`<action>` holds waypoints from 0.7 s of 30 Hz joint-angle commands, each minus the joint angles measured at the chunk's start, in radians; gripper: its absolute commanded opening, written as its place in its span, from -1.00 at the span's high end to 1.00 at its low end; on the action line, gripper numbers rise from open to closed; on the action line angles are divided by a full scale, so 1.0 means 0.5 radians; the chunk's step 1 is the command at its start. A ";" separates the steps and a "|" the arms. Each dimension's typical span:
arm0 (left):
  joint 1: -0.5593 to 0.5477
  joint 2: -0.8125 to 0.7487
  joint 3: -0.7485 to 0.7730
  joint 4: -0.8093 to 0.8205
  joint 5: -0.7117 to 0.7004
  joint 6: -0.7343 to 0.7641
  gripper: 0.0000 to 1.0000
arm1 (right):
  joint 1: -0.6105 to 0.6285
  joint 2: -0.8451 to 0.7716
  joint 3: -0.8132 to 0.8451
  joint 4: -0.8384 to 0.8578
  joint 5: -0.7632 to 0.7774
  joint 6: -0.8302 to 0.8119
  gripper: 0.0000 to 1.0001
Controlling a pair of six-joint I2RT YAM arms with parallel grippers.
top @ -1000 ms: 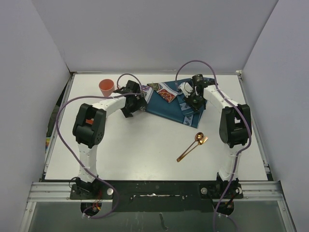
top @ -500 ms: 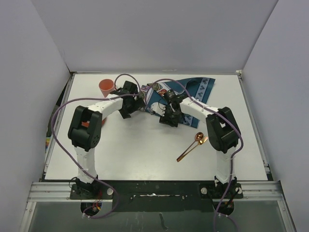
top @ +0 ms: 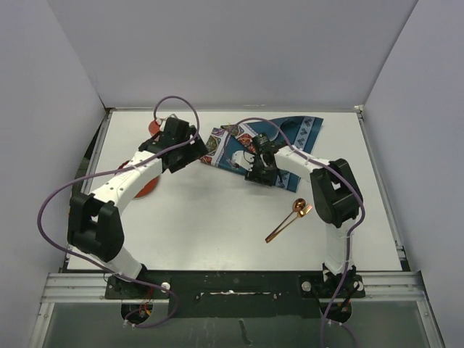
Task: Set the dinner table for one person
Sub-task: Fold the napkin at the center of the board.
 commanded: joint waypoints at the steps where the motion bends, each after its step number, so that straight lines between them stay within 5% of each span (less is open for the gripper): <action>1: 0.008 -0.217 -0.046 -0.040 -0.031 0.051 -0.96 | 0.015 0.021 -0.065 0.106 0.025 0.013 -0.01; 10: 0.003 -0.455 -0.026 -0.240 -0.017 0.135 -0.96 | 0.124 0.161 0.231 -0.072 0.001 0.100 0.95; 21: 0.004 -0.620 0.027 -0.426 0.135 0.158 -0.96 | 0.355 0.645 1.630 -1.052 -0.556 0.721 1.00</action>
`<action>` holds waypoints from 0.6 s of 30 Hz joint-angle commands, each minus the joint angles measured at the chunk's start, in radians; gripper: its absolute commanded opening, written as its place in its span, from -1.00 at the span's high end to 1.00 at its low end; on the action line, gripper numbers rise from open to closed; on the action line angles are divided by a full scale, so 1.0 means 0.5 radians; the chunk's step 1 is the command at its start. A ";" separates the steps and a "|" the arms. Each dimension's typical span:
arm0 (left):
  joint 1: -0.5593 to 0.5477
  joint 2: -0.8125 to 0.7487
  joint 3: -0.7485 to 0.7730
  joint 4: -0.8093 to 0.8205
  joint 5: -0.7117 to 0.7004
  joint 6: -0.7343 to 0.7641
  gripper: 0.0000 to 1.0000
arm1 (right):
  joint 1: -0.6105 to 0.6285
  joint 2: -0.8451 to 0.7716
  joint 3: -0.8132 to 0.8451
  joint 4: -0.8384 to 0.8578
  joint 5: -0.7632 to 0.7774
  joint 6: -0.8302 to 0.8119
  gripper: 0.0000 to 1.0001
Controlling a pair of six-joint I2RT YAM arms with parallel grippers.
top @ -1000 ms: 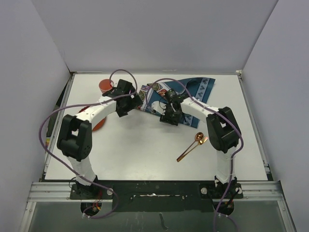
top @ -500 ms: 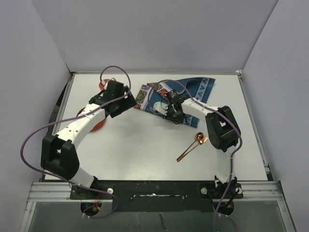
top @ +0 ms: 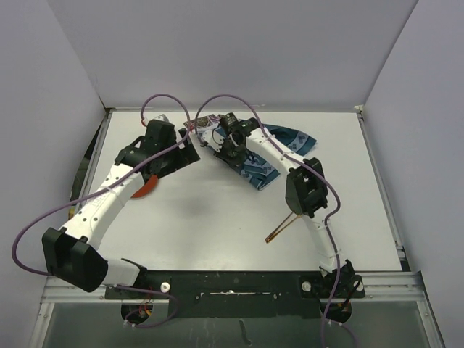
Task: Set the dinner table for one person
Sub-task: Fold the napkin at the center of the board.
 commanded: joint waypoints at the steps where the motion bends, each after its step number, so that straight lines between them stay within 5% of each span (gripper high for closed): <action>1: 0.006 -0.138 0.075 -0.060 0.088 0.021 -0.96 | 0.168 0.047 0.327 -0.377 -0.357 0.302 1.00; 7: 0.008 -0.172 0.187 -0.170 0.066 0.088 -0.96 | 0.395 -0.025 0.017 -0.319 -0.397 0.383 1.00; 13: 0.014 -0.164 0.280 -0.246 0.103 0.117 -0.96 | 0.416 -0.109 -0.249 -0.392 -0.761 0.364 1.00; 18: 0.014 -0.152 0.337 -0.268 0.093 0.172 -0.96 | 0.441 -0.194 -0.225 -0.423 -0.732 0.363 0.52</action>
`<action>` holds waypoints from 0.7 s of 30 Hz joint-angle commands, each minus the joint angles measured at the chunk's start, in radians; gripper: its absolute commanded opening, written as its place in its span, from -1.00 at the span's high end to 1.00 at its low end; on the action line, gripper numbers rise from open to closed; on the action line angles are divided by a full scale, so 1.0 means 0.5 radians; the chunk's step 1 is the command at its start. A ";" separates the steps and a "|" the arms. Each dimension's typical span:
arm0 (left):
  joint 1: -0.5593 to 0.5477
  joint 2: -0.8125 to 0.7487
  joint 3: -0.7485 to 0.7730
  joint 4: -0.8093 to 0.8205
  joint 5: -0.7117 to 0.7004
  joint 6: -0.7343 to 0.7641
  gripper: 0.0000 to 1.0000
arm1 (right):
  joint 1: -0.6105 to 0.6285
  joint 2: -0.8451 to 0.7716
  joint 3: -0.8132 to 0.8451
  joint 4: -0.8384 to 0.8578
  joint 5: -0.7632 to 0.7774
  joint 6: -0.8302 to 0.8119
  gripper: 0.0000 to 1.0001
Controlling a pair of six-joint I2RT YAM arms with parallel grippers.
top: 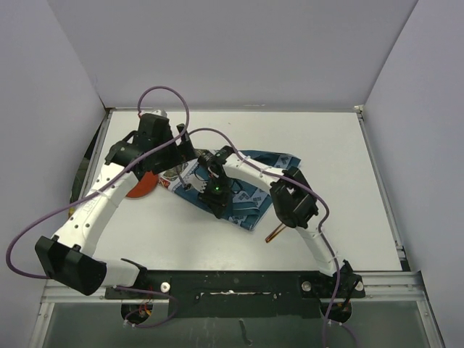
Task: Set the dinner table for one person
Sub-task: Fold the napkin at the center of the board.
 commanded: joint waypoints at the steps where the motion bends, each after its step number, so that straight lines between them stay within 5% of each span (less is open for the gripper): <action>1: 0.011 -0.078 0.127 0.007 0.005 0.078 -0.96 | -0.012 -0.238 0.091 -0.064 -0.022 0.019 0.42; 8: 0.006 -0.073 0.060 0.132 0.067 0.090 -0.96 | -0.076 -0.393 0.274 0.055 0.556 -0.127 -0.16; 11: -0.023 -0.035 -0.083 0.305 0.062 0.044 -0.96 | -0.138 -0.508 0.077 0.262 0.666 -0.209 -0.18; 16: -0.098 0.025 -0.496 0.660 -0.281 -0.155 -0.96 | -0.298 -0.634 -0.415 0.785 0.815 -0.375 0.07; 21: -0.075 0.095 -0.811 0.931 -0.537 -0.244 -0.96 | -0.399 -0.719 -0.851 1.402 1.001 -0.702 -0.02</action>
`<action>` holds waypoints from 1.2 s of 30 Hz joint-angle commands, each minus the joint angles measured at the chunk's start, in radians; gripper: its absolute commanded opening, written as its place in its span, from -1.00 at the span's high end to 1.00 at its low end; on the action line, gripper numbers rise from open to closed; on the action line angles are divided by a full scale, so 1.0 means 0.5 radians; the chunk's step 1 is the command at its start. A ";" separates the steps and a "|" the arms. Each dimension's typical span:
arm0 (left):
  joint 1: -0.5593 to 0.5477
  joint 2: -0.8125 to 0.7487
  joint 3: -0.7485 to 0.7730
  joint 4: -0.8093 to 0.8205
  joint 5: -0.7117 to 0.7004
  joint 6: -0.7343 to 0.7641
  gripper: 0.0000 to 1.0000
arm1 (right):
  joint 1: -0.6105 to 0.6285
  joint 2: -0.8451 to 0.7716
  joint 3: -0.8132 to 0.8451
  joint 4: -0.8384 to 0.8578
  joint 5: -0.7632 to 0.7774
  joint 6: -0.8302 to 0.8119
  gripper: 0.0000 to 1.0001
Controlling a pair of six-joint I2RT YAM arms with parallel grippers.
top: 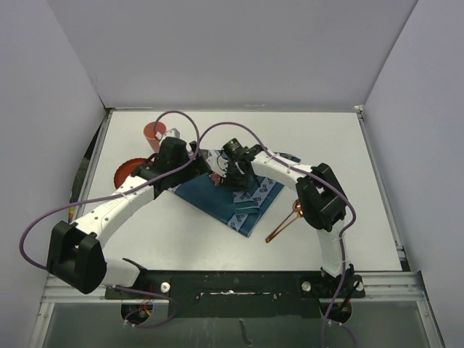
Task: Set the dinner table for one person
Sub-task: Fold the napkin at the center of the board.
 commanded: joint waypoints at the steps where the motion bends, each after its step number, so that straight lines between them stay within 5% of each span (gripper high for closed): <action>1: 0.072 0.113 -0.188 0.139 -0.505 -0.039 -0.96 | -0.138 -0.165 -0.258 0.691 0.254 -0.350 -0.03; 7: 0.120 0.278 -0.165 0.201 -0.530 0.012 -0.96 | -0.158 -0.186 -0.403 1.188 0.429 -0.720 -0.06; 12: 0.165 0.369 -0.204 0.261 -0.509 0.003 -0.96 | -0.118 -0.171 -0.301 1.155 0.442 -0.781 -0.05; 19: 0.308 0.541 -0.253 0.263 -0.320 -0.220 -0.96 | 0.005 -0.251 -0.569 1.249 0.510 -1.055 -0.05; 29: 0.246 0.534 -0.125 0.270 -0.279 -0.141 -0.96 | -0.229 -0.120 -0.629 1.423 0.369 -0.861 0.02; 33: 0.187 0.525 -0.014 0.213 -0.328 -0.017 -0.96 | -0.230 -0.062 -0.537 1.566 0.409 -0.922 0.37; 36: 0.158 0.529 0.042 0.185 -0.327 0.034 -0.96 | -0.247 0.007 -0.401 1.554 0.410 -0.926 0.94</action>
